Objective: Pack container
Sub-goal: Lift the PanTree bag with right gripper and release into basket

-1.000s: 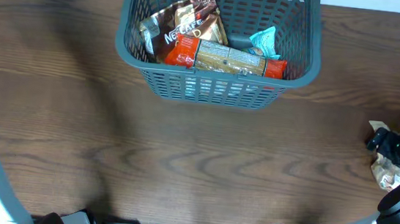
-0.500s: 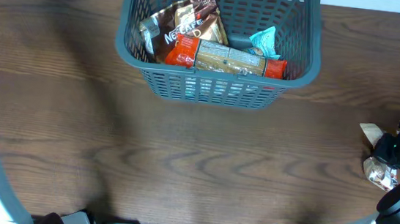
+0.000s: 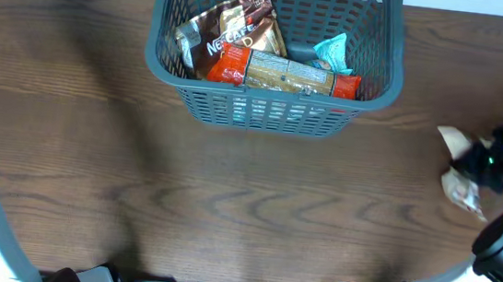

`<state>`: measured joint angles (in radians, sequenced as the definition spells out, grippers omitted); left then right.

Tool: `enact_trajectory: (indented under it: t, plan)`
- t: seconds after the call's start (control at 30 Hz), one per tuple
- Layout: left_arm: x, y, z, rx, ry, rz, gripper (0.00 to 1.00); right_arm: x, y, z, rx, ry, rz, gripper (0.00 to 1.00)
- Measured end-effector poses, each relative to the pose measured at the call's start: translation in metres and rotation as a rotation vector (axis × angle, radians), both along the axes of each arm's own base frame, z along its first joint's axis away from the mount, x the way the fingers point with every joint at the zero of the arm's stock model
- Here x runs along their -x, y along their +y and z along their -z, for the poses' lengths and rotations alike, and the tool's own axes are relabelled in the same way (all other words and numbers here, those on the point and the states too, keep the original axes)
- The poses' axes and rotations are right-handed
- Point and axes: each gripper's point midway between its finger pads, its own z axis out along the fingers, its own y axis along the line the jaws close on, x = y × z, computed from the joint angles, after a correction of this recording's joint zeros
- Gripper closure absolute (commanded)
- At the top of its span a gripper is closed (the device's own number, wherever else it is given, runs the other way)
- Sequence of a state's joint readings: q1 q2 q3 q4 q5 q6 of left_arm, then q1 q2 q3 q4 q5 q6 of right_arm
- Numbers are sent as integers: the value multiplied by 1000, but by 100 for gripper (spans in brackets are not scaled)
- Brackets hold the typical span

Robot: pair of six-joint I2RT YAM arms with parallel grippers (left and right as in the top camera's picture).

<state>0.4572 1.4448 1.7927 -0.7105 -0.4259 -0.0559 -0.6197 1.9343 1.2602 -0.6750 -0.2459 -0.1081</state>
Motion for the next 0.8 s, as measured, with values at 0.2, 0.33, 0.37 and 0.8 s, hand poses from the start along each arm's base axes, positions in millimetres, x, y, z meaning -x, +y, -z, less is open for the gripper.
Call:
enact_trajectory:
  t: [0.2, 0.33, 0.37, 0.8]
  plan:
    - [0, 0, 0, 0, 0, 0, 1, -83, 22, -91, 32, -177, -77, 99]
    - [0, 0, 0, 0, 0, 0, 1, -123, 41, -172, 61, -321, -127, 99]
    - [0, 0, 0, 0, 1, 0, 2, -130, 47, -192, 72, -357, -143, 99]
    - [0, 0, 0, 0, 0, 0, 1, -172, 263, -380, 131, -825, -594, 99]
